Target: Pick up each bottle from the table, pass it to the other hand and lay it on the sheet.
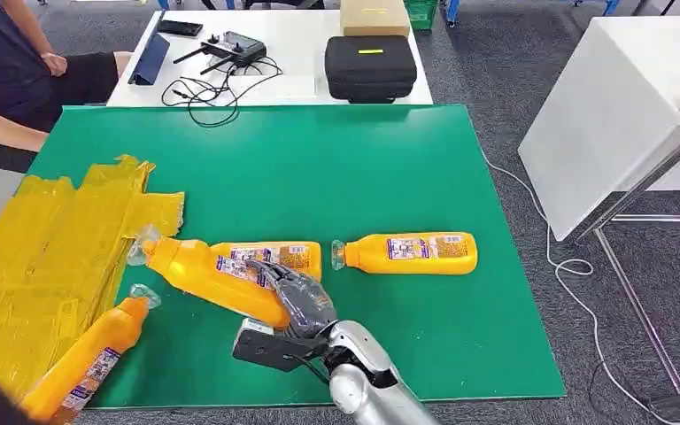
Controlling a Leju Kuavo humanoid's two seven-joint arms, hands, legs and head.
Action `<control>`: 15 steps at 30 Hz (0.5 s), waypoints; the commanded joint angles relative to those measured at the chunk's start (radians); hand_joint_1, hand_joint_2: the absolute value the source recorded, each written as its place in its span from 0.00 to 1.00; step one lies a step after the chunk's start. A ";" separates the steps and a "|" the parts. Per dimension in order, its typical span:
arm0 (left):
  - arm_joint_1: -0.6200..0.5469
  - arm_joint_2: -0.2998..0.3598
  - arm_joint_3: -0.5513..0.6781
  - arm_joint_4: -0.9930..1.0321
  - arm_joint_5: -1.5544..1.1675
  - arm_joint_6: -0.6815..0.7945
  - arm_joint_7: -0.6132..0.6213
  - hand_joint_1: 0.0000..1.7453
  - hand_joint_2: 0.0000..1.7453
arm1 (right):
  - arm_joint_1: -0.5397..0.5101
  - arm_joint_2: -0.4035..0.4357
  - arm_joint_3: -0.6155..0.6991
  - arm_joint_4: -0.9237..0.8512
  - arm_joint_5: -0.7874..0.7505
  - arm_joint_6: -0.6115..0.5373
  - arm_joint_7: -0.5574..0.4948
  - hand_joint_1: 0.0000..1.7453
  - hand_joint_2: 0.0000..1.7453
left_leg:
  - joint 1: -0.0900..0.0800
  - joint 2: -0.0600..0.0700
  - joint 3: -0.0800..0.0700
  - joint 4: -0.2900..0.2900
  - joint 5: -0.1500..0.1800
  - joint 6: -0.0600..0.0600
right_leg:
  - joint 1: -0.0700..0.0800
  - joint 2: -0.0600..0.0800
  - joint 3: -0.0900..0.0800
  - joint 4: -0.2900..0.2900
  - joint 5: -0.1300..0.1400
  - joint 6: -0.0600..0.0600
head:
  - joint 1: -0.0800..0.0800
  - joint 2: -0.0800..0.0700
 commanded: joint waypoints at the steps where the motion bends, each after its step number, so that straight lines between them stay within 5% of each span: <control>1: 0.087 -0.064 -0.128 -0.208 0.088 -0.129 0.087 0.00 1.00 | -0.029 -0.024 -0.066 -0.069 -0.042 0.014 -0.041 1.00 1.00 | 0.000 -0.001 0.005 0.000 -0.002 0.000 | 0.001 -0.003 0.005 0.000 -0.002 0.001 | 0.000 0.000; 9: -0.017 0.081 -0.420 0.054 0.209 -0.068 0.140 0.00 1.00 | -0.064 -0.025 -0.034 -0.142 -0.054 -0.025 -0.047 1.00 1.00 | 0.000 -0.003 0.003 -0.002 0.001 0.000 | 0.000 -0.005 0.003 -0.001 -0.001 0.001 | 0.000 0.000; 15: -0.022 0.097 -0.436 0.064 0.221 -0.054 0.129 0.00 1.00 | -0.064 -0.027 -0.025 -0.158 -0.054 -0.015 -0.028 1.00 1.00 | 0.000 -0.001 0.007 -0.002 0.000 0.000 | 0.000 -0.004 0.007 -0.001 -0.001 0.001 | -0.001 0.000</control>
